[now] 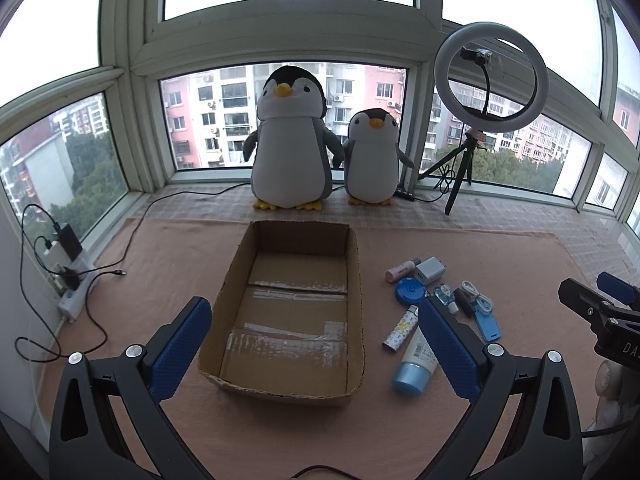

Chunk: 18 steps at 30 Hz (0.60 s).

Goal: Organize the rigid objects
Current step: 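Move the right tool toward the white-and-blue lotion tube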

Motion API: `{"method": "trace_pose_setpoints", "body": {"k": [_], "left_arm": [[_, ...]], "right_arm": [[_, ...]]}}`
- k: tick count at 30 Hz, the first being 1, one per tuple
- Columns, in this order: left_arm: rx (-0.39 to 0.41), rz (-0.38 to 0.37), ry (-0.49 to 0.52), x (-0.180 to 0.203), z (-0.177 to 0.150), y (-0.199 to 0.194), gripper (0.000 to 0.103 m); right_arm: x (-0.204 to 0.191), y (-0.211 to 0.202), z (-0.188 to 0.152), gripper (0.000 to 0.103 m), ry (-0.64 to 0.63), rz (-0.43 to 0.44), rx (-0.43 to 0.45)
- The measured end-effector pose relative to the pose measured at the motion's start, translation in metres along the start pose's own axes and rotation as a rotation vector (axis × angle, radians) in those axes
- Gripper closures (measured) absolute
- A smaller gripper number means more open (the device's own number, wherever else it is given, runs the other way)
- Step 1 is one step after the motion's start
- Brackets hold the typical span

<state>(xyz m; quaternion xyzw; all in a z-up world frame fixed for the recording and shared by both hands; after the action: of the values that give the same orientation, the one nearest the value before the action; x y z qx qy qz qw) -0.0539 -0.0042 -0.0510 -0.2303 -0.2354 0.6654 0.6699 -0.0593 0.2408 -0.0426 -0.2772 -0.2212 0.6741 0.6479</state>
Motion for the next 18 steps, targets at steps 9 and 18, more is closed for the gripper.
{"method": "trace_pose_setpoints", "body": {"k": [9, 18], "left_arm": [[-0.053, 0.059, -0.034, -0.036, -0.013, 0.024, 0.001], [-0.132, 0.148, -0.073, -0.084, -0.034, 0.060, 0.001]], "right_arm": [[0.004, 0.011, -0.007, 0.000, 0.010, 0.011, -0.020], [0.014, 0.027, -0.014, 0.001, 0.017, -0.002, -0.050]]}}
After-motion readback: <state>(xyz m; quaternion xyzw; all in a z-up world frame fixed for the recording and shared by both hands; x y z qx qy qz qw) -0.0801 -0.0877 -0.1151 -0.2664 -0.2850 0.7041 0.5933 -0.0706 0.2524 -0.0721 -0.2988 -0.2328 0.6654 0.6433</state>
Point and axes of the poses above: each gripper's, at about its wrist camera, not at the fingertips, and y roughly the way its jaws point, x to its right, z to its top, the point moved 6 cm from there along y, roughly the way its jaws point, and after that the axes turned 1 degree about y, right-handed, at the moved point
